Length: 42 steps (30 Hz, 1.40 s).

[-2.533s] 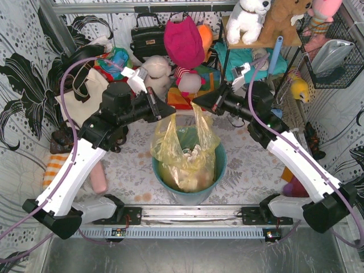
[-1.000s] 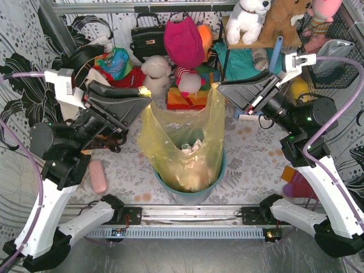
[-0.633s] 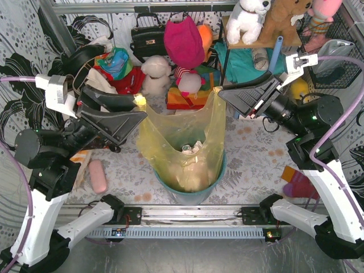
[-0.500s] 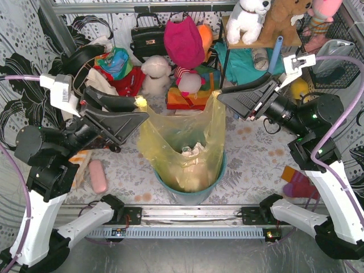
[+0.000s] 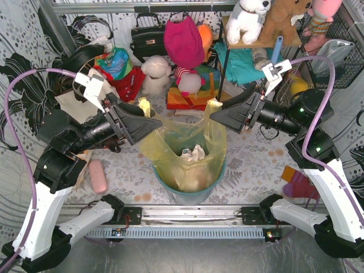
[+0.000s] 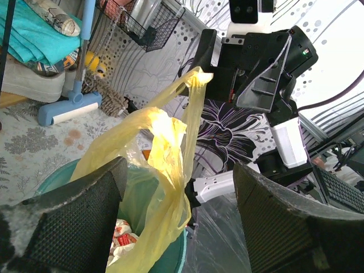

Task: Tie the trash bag

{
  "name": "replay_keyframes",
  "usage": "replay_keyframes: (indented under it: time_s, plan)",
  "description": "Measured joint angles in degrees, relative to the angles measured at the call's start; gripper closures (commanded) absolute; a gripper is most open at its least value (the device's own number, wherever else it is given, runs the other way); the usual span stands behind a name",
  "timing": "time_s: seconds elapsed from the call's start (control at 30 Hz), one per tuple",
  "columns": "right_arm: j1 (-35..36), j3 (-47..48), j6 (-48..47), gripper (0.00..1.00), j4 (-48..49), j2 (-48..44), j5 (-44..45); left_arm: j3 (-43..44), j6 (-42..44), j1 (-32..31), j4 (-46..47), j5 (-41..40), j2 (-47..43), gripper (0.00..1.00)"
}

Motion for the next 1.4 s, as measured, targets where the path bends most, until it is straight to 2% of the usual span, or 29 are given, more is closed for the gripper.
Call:
replay_keyframes:
  time_s: [0.27, 0.5, 0.7, 0.8, 1.07, 1.23, 1.4]
  plan:
    - [0.00, 0.33, 0.61, 0.24, 2.16, 1.57, -1.92, 0.52, -0.37, 0.00, 2.62, 0.83, 0.33, 0.16]
    - [0.00, 4.52, 7.37, 0.24, 14.86, 7.48, -4.72, 6.19, -1.29, 0.00, 10.40, 3.23, 2.69, 0.16]
    - [0.00, 4.55, 8.33, 0.25, 19.69, 3.61, -3.34, 4.35, -1.36, 0.00, 13.29, 3.02, 0.31, 0.17]
    - [0.00, 2.67, 6.75, 0.24, 17.38, -0.26, -1.33, 1.60, -1.53, 0.00, 14.32, 2.97, -1.60, 0.17]
    - [0.00, -0.46, 0.68, 0.15, 3.02, -6.62, 5.55, -3.61, -2.64, 0.00, 13.70, 2.56, -2.32, 0.16]
    - [0.00, -2.64, 0.37, 0.15, -1.11, -6.95, 4.20, -3.69, -2.80, 0.00, 13.79, 2.56, -2.12, 0.16]
    - [0.00, -6.91, 1.53, 0.16, -0.33, -6.34, -0.04, -3.69, -2.82, 0.00, 13.77, 2.56, -2.10, 0.16]
